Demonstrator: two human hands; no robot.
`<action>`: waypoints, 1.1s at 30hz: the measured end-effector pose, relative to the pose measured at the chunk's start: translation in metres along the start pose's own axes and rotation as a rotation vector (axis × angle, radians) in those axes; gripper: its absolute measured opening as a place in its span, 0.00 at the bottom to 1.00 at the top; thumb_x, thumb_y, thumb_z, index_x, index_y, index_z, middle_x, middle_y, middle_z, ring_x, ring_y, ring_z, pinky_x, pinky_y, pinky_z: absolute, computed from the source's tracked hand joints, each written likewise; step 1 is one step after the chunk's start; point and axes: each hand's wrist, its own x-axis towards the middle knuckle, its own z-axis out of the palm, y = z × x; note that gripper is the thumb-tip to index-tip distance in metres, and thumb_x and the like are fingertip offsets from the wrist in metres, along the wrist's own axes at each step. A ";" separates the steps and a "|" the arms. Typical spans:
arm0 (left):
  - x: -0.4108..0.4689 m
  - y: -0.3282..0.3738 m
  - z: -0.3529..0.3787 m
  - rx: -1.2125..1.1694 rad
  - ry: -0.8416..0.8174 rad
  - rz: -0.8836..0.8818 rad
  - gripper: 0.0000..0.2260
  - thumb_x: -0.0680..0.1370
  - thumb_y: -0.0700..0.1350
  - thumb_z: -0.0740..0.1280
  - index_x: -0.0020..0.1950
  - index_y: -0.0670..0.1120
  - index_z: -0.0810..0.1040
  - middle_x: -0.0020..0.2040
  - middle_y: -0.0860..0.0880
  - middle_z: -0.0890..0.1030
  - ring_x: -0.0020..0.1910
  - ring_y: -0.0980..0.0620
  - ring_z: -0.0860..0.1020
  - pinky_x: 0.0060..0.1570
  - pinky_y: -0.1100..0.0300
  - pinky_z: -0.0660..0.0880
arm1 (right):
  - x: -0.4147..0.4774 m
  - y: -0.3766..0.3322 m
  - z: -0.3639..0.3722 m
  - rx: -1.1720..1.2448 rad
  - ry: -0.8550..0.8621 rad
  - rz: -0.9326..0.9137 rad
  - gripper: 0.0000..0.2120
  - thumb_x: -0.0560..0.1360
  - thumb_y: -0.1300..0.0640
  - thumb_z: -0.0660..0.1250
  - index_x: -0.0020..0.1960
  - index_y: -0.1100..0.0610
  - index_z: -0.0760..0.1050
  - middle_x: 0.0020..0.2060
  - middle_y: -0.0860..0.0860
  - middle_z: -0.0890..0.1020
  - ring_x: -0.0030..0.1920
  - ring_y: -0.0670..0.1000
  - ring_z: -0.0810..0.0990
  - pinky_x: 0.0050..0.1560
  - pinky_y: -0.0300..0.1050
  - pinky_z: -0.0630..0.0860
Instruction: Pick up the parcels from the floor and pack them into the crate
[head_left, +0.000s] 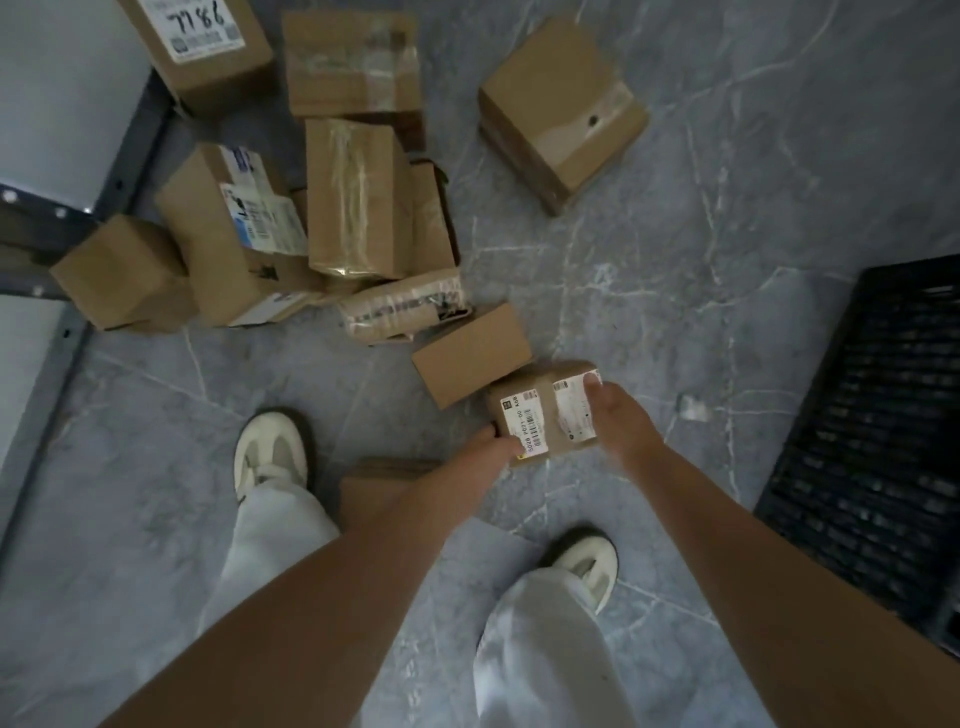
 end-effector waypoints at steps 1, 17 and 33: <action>-0.015 0.001 0.002 0.014 -0.005 0.023 0.19 0.80 0.42 0.63 0.71 0.49 0.70 0.68 0.50 0.75 0.65 0.48 0.72 0.57 0.58 0.67 | -0.013 -0.001 -0.009 0.051 -0.001 0.009 0.29 0.83 0.40 0.44 0.60 0.58 0.76 0.54 0.57 0.81 0.52 0.56 0.80 0.52 0.46 0.73; -0.417 0.166 -0.080 0.043 0.070 0.602 0.30 0.74 0.42 0.71 0.74 0.55 0.67 0.65 0.56 0.77 0.62 0.56 0.75 0.66 0.53 0.71 | -0.324 -0.249 -0.235 0.538 0.156 -0.150 0.18 0.84 0.47 0.53 0.55 0.57 0.76 0.54 0.59 0.81 0.52 0.58 0.82 0.54 0.56 0.80; -0.734 0.145 -0.225 -0.026 0.684 1.223 0.25 0.78 0.46 0.68 0.74 0.53 0.66 0.68 0.56 0.75 0.69 0.57 0.71 0.70 0.49 0.68 | -0.589 -0.447 -0.275 0.698 -0.080 -0.789 0.11 0.84 0.63 0.52 0.59 0.56 0.71 0.46 0.60 0.81 0.33 0.57 0.84 0.28 0.47 0.80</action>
